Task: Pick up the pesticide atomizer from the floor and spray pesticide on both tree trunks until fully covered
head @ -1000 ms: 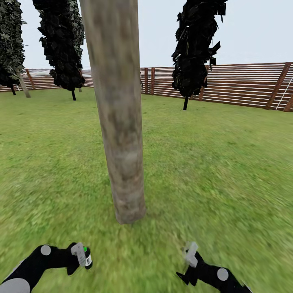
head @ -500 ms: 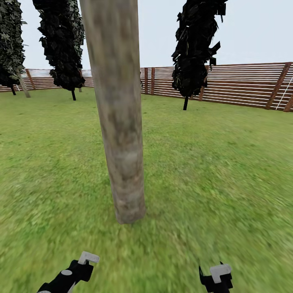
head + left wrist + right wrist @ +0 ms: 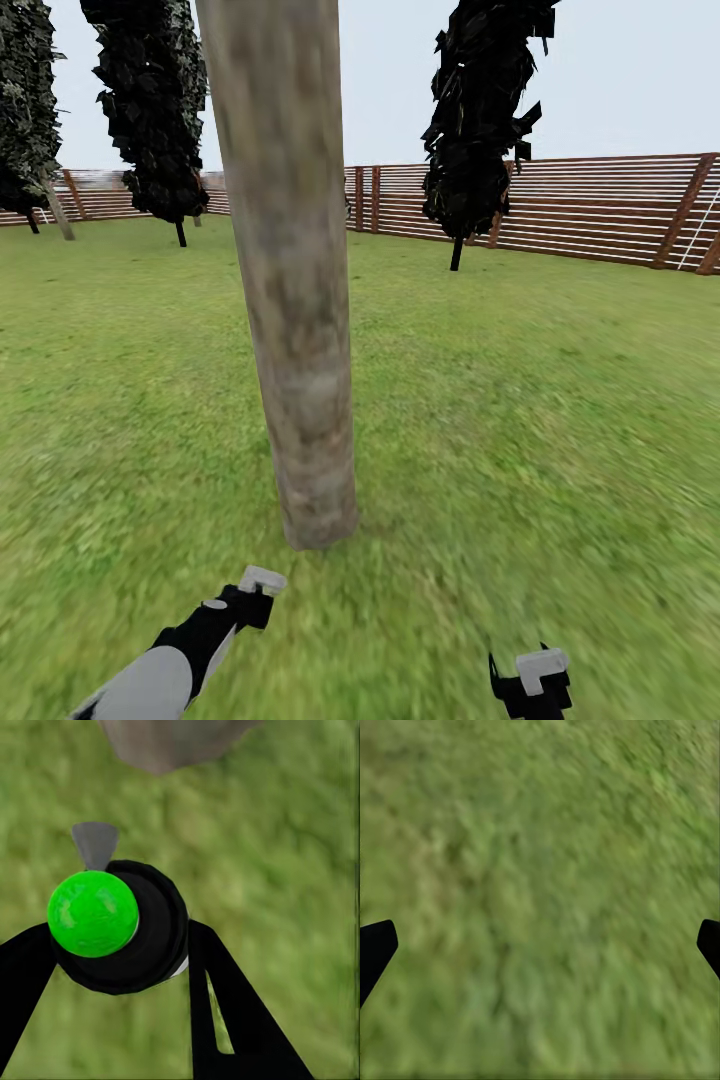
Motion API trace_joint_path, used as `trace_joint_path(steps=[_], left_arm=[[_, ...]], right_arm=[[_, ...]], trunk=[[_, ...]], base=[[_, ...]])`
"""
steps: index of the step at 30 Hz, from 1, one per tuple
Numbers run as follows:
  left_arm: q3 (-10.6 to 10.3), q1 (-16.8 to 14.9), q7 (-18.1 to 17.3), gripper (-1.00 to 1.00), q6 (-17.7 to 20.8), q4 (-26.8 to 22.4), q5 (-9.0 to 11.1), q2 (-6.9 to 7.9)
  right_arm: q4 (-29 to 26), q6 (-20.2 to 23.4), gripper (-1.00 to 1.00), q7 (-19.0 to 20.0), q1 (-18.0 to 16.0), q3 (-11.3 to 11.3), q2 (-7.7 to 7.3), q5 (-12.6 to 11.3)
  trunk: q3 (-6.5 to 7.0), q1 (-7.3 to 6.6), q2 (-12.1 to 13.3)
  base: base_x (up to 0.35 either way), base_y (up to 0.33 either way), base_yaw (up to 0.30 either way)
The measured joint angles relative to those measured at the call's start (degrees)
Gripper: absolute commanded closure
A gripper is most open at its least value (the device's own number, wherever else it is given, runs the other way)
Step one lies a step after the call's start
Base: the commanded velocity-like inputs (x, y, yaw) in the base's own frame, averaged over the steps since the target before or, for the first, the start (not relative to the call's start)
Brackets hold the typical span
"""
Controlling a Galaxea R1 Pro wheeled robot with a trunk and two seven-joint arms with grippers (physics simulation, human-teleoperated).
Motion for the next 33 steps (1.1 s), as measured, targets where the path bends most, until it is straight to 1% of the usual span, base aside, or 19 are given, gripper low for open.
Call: trace_joint_path(steps=[3,5,7,8,10,12,13,14,16,18,21,22,23,26,27,28,29,31,33], left_arm=[[0.22,-2.26,-0.04,1.00,3.13,-0.09,-0.04,-0.16],[0.43,-2.67,-0.08,1.00,3.67,-0.81,-0.08,0.79],[0.57,-2.72,-0.09,1.00,3.85,-1.87,-0.11,2.67],[0.85,-2.75,-0.17,1.00,3.94,-2.39,0.00,4.38],[1.53,-2.54,-0.21,1.00,3.98,-2.51,0.01,5.24],[1.59,-2.44,-0.22,1.00,3.99,-2.35,0.04,4.55],[1.39,-2.43,-0.20,1.00,4.00,-2.25,-0.15,2.55],[1.27,-2.45,-0.21,1.00,4.02,-2.18,-0.25,-0.26],[1.25,-2.75,-0.21,1.00,4.07,-2.19,-0.26,-2.04],[1.57,-2.92,-0.34,1.00,4.19,-2.69,-0.10,-2.25],[1.79,-2.94,-2.02,1.00,4.78,-4.03,-0.08,-0.17],[1.87,-2.80,-3.88,1.00,5.62,-5.30,-0.06,1.51],[1.70,-2.44,-4.69,1.00,6.00,-5.90,-0.14,2.05],[1.41,-2.35,-5.16,1.00,6.10,-6.01,0.01,0.81],[1.35,-2.40,-5.24,1.00,6.15,-6.02,0.03,-0.14],[1.26,-2.75,-5.35,1.00,6.27,-6.09,0.02,-2.16],[1.26,-2.85,-5.38,1.00,6.28,-6.12,-0.05,-2.77],[1.39,-3.33,-5.41,1.00,6.33,-6.40,-0.05,-2.94],[1.80,-4.98,-5.44,1.00,6.72,-10.06,0.03,-2.02]], right_arm=[[-0.02,0.00,-1.00,-0.07,0.00,-0.04,0.00,-0.02],[-0.06,0.05,-1.00,-0.13,0.00,-0.20,-0.06,-0.08],[-0.12,0.06,-1.00,-0.16,0.00,-1.14,-0.14,-0.30],[-0.18,0.06,-1.00,-0.17,0.00,-3.72,-0.29,-1.43],[-0.25,0.07,-1.00,0.06,0.00,-7.35,-0.45,-2.68],[-0.22,0.04,-1.00,0.23,0.00,-8.61,-0.44,-2.96],[-0.18,0.02,-1.00,0.30,0.00,-9.10,-0.35,-3.03],[-0.14,0.00,-1.00,0.32,0.00,-9.31,-0.31,-3.07],[-0.12,0.00,-1.00,0.34,0.00,-9.43,-0.28,-3.08],[-0.11,0.00,-1.00,0.35,0.00,-9.47,-0.27,-3.07],[-0.11,-0.01,-1.00,0.35,0.00,-9.47,-0.20,-3.09],[-0.11,-0.01,-1.00,0.35,0.00,-9.46,-0.18,-3.06],[-0.11,-0.01,-1.00,0.35,0.00,-9.45,-0.18,-3.05],[-0.05,-0.01,-1.00,0.35,0.00,-9.43,-0.18,-3.06],[-0.04,-0.01,-1.00,0.35,0.00,-9.42,-0.18,-3.04],[-0.04,-0.01,-1.00,0.35,0.00,-9.40,-0.18,-3.01],[-0.05,-0.01,-1.00,0.35,0.00,-9.40,-0.18,-3.01],[-0.03,-0.01,-1.00,0.35,0.00,-9.40,-0.18,-3.01],[-0.02,-0.01,-1.00,0.35,0.00,-9.40,-0.18,-3.01]], trunk=[[0.00,0.00,0.00],[0.00,0.00,0.00],[0.00,0.00,0.00],[0.00,0.00,0.00],[-0.01,0.00,0.00],[-0.01,0.00,0.00],[0.00,0.00,0.00],[-0.01,0.00,0.00],[-0.01,0.00,0.00],[0.00,0.00,0.00],[-0.01,0.00,0.00],[0.00,0.00,0.00],[-0.01,0.00,0.00],[-0.01,0.00,0.00],[-0.01,0.00,0.00],[0.00,0.00,0.00],[0.00,0.00,0.00],[0.00,0.00,0.00],[0.00,0.00,0.00]], base=[[0.000,0.000,0.000],[0.000,0.000,0.000],[0.000,0.000,0.000],[0.000,0.000,0.000],[0.000,0.000,0.000],[0.000,0.000,0.000],[0.000,0.000,0.000],[0.000,0.000,0.000],[0.000,0.000,0.000],[0.000,0.000,0.000],[-0.048,0.000,0.000],[-0.283,0.000,0.000],[-0.307,0.000,0.000],[-0.335,0.000,0.000],[-0.166,0.000,0.000],[-0.106,0.000,0.000],[-0.054,0.000,0.000],[-0.024,0.000,0.000],[-0.004,0.000,0.000]])
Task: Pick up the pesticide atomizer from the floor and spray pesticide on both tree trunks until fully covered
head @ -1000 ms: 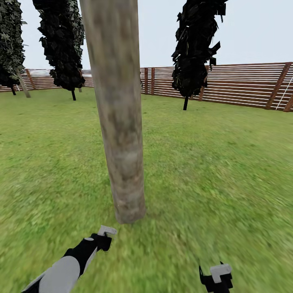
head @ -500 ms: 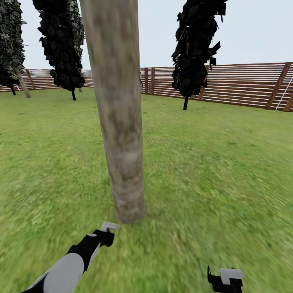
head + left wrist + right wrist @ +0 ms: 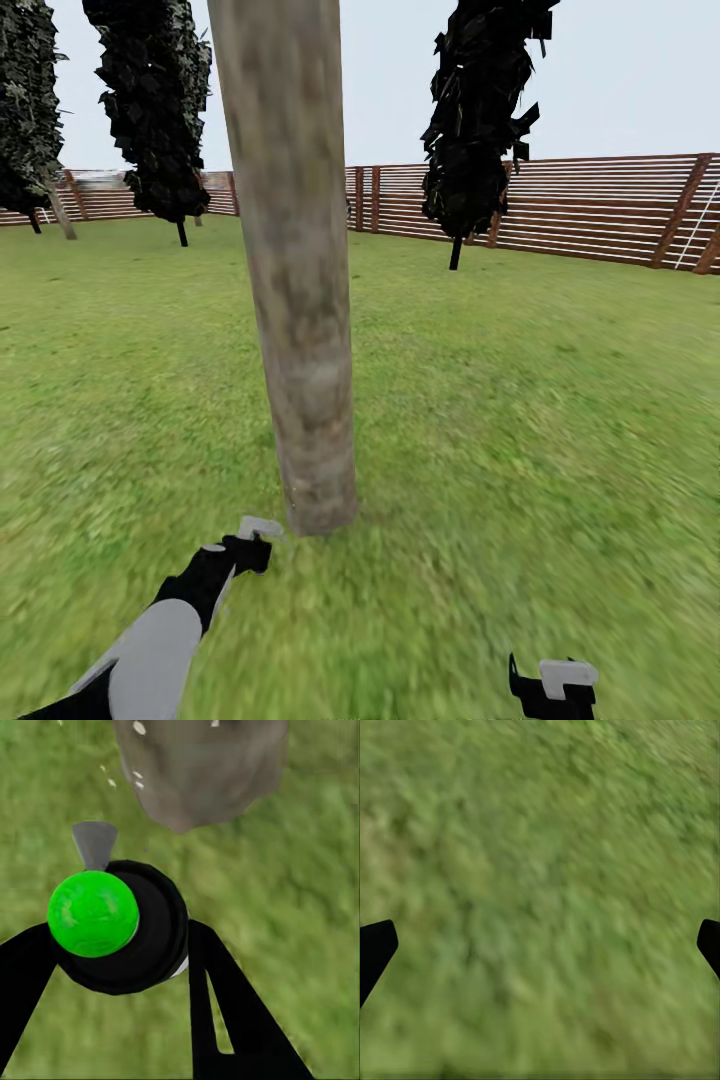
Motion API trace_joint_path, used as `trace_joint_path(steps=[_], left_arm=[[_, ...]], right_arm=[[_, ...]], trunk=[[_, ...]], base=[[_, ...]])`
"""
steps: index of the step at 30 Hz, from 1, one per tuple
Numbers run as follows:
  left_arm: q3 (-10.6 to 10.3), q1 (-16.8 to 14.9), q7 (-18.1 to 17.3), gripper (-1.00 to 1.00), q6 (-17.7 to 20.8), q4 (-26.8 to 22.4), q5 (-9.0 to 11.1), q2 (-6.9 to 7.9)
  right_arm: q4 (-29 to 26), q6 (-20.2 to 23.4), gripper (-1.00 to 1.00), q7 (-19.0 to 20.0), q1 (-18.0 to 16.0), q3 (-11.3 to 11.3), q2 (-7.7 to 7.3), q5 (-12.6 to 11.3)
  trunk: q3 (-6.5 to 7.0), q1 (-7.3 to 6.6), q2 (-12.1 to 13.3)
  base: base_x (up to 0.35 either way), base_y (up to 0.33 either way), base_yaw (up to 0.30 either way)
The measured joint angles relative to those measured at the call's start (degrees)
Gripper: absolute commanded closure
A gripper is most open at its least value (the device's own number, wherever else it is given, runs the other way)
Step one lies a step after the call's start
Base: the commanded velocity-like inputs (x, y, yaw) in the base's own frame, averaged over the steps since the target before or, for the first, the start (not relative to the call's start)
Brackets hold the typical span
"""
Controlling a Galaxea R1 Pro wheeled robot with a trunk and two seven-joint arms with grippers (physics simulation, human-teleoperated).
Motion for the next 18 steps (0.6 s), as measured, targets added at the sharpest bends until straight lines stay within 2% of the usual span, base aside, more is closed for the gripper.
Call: trace_joint_path(steps=[2,6,8,11,15,18], left_arm=[[0.07,-0.14,-0.56,1.00,1.57,-3.69,0.03,0.43],[-0.13,0.41,-7.45,1.00,4.89,-12.41,0.08,0.16],[-0.38,0.43,-8.23,1.00,5.07,-13.12,0.02,-0.75],[-0.73,0.43,-8.76,1.00,5.07,-13.18,-0.01,-2.94],[-2.74,0.20,-8.89,1.00,5.16,-13.05,0.00,-3.63],[-4.17,-0.32,-8.93,1.00,5.33,-13.48,-0.10,-3.30]], right_arm=[[0.00,0.00,-1.00,0.00,0.00,0.00,0.00,0.00],[-0.02,0.00,-1.00,0.00,0.00,-0.02,0.00,0.00],[-0.02,0.00,-1.00,0.00,0.00,-0.01,0.00,0.00],[-0.01,0.00,-1.00,0.00,0.00,0.00,-0.01,0.00],[0.00,0.00,-1.00,0.00,0.00,0.00,0.00,0.00],[0.00,0.00,-1.00,0.00,0.00,0.00,0.00,0.00]], trunk=[[0.00,0.00,0.00],[0.00,0.00,0.00],[0.00,0.00,0.00],[0.00,0.00,0.00],[0.00,0.00,0.00],[0.00,0.00,0.00]], base=[[-0.001,0.000,0.000],[-0.011,0.000,0.000],[-0.180,0.000,0.000],[-0.316,0.000,0.000],[-0.306,0.000,0.000],[-0.076,0.000,0.000]])
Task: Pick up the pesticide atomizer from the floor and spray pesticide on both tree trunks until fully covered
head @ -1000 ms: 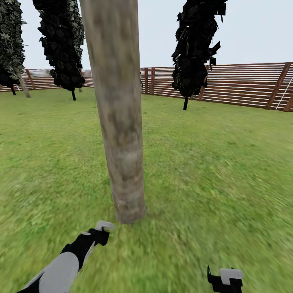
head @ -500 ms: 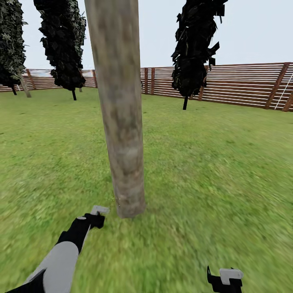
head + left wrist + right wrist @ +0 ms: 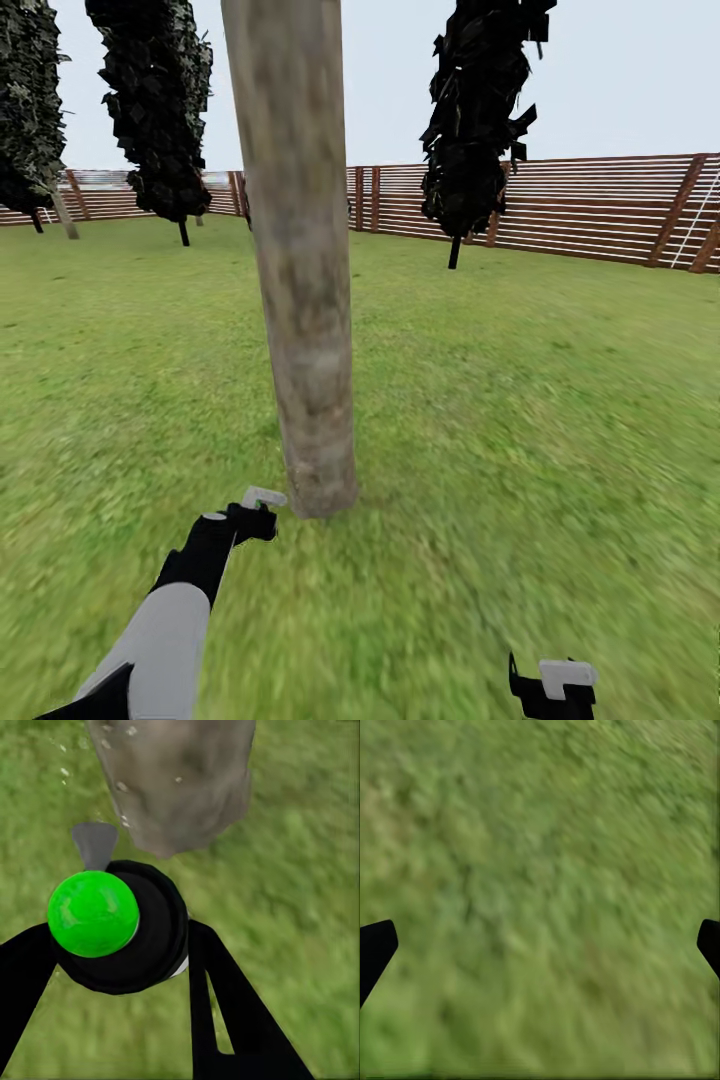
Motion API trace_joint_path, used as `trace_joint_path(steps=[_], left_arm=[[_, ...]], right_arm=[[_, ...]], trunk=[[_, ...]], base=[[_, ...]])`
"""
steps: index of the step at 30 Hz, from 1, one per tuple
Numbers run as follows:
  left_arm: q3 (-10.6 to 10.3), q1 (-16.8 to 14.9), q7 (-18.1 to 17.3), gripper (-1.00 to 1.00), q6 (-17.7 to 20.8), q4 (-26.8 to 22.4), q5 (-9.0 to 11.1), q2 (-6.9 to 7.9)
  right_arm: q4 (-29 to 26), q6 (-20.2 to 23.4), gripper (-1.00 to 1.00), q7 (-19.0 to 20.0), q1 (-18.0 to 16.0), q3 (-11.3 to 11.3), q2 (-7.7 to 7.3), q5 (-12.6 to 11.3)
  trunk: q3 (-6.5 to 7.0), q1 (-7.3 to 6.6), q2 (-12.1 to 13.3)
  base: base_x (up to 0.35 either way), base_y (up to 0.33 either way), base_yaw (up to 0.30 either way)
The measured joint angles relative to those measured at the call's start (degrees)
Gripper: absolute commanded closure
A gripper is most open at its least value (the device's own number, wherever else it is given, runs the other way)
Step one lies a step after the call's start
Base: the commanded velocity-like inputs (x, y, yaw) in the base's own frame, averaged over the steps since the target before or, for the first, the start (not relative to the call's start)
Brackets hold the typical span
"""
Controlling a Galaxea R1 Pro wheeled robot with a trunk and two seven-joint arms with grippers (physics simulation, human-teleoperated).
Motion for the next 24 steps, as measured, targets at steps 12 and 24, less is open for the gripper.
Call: trace_joint_path(steps=[12,24], left_arm=[[-2.29,-3.38,-1.14,1.00,5.97,-0.91,0.37,-0.79],[-3.62,-12.09,-1.35,1.00,15.72,-2.05,0.40,3.72]], right_arm=[[0.00,0.02,-1.00,0.00,0.01,0.00,0.07,0.00],[0.07,0.07,-1.00,0.04,0.00,0.03,0.15,0.07]], trunk=[[0.00,0.00,0.00],[0.00,0.00,0.00]], base=[[-0.002,0.000,0.000],[0.000,0.000,0.000]])
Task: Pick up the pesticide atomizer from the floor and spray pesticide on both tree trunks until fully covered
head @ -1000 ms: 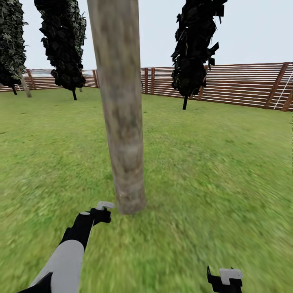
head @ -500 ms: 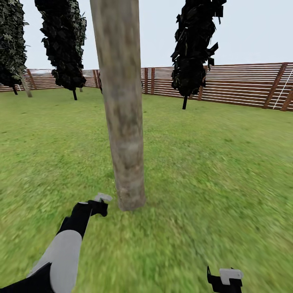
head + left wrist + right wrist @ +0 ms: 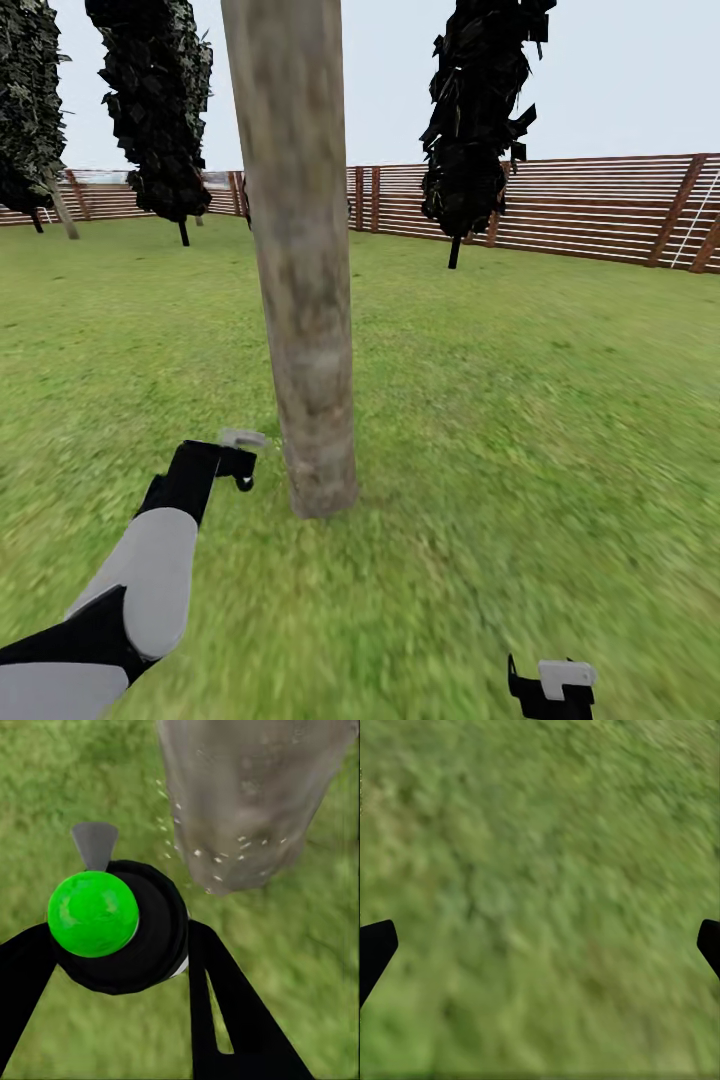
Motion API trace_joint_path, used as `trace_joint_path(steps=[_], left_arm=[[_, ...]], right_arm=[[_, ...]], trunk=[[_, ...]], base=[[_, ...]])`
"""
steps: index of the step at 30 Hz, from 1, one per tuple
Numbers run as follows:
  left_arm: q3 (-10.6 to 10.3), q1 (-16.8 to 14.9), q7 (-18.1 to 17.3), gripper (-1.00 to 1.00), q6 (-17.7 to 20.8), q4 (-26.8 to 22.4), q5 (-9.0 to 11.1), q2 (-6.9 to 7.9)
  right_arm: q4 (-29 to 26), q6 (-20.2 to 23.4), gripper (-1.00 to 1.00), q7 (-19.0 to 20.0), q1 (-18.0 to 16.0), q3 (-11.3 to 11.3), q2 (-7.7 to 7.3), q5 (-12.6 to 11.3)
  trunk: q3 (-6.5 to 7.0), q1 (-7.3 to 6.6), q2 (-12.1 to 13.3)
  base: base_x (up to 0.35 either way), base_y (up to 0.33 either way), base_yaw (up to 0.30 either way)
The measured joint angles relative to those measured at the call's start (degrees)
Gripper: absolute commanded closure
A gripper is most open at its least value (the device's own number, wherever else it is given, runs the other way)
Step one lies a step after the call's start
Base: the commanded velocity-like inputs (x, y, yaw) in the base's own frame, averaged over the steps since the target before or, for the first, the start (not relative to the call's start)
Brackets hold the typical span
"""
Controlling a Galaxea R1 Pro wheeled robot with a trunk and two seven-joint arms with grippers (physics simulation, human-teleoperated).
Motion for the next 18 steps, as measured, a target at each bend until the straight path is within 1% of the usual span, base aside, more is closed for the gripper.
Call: trace_joint_path(steps=[1,2,3,4,5,7,8,9,10,12,13,14,16,18], left_arm=[[-0.07,-0.01,-0.01,1.00,0.09,0.03,0.10,-1.16],[-0.18,-0.09,-0.01,1.00,0.14,0.04,0.04,-3.25],[-0.38,-0.24,-0.15,1.00,0.20,0.05,0.11,-4.31],[-0.67,-0.58,-0.98,1.00,0.19,0.03,0.00,-4.70],[-0.85,-0.93,-2.45,1.00,0.20,-0.03,-0.12,-4.70],[-1.00,-1.28,-4.24,1.00,0.25,-0.12,-0.30,-4.50],[-1.06,-1.73,-5.20,1.00,0.68,-1.07,-0.70,-3.52],[-1.07,-1.83,-5.43,1.00,1.37,-2.08,-0.64,-2.88],[-1.08,-1.92,-5.67,1.00,2.56,-3.70,-0.81,-1.94],[-1.18,-1.75,-6.65,1.00,4.46,-6.21,-0.78,-0.92],[-1.32,-1.41,-7.70,1.00,5.09,-7.68,-0.98,-0.63],[-1.72,-1.26,-8.02,1.00,5.29,-8.31,-0.97,-0.61],[-2.48,-1.10,-8.21,1.00,5.33,-9.11,-1.03,-0.56],[-2.81,-0.39,-8.13,1.00,5.08,-9.44,-1.17,-0.56]], right_arm=[[0.01,0.01,-1.00,0.02,0.00,0.02,0.01,0.02],[0.01,0.01,-1.00,0.03,0.00,0.04,0.02,0.04],[0.02,0.02,-1.00,0.04,0.01,0.03,0.02,0.05],[0.02,0.02,-1.00,0.03,0.01,0.02,0.02,0.06],[0.02,0.02,-1.00,0.04,0.00,0.01,0.02,0.08],[0.02,0.02,-1.00,0.02,0.00,0.04,0.02,0.10],[-0.02,0.02,-1.00,0.04,0.00,0.04,0.02,0.10],[-0.03,0.02,-1.00,0.02,0.00,0.01,0.02,0.10],[-0.05,0.02,-1.00,0.01,0.00,0.04,0.02,0.11],[-0.06,0.02,-1.00,0.01,0.02,0.05,0.02,0.11],[-0.07,0.02,-1.00,-0.02,0.01,0.06,0.02,0.11],[-0.07,0.02,-1.00,-0.03,0.00,0.06,0.02,0.10],[-0.07,0.02,-1.00,-0.04,0.00,0.04,0.02,0.10],[-0.07,0.02,-1.00,-0.04,0.00,0.00,0.02,0.10]], trunk=[[0.00,0.00,0.00],[0.00,0.00,0.00],[0.00,0.00,0.00],[0.00,0.00,0.00],[0.00,0.00,0.00],[0.00,0.00,0.00],[0.01,0.00,0.00],[0.00,0.00,0.00],[0.01,0.00,0.00],[0.00,0.00,0.00],[0.00,0.00,0.00],[0.00,0.00,0.00],[0.00,0.00,0.00],[0.00,0.00,0.00]], base=[[0.000,0.000,0.000],[0.000,0.000,0.000],[0.000,0.000,0.000],[0.000,0.000,0.000],[0.000,0.000,0.000],[0.000,0.000,0.000],[0.000,0.000,0.000],[0.000,0.000,0.000],[0.000,0.000,0.000],[0.000,0.000,0.000],[0.000,0.000,0.000],[0.000,0.000,0.000],[0.000,-0.075,0.000],[0.000,-0.218,0.000]])
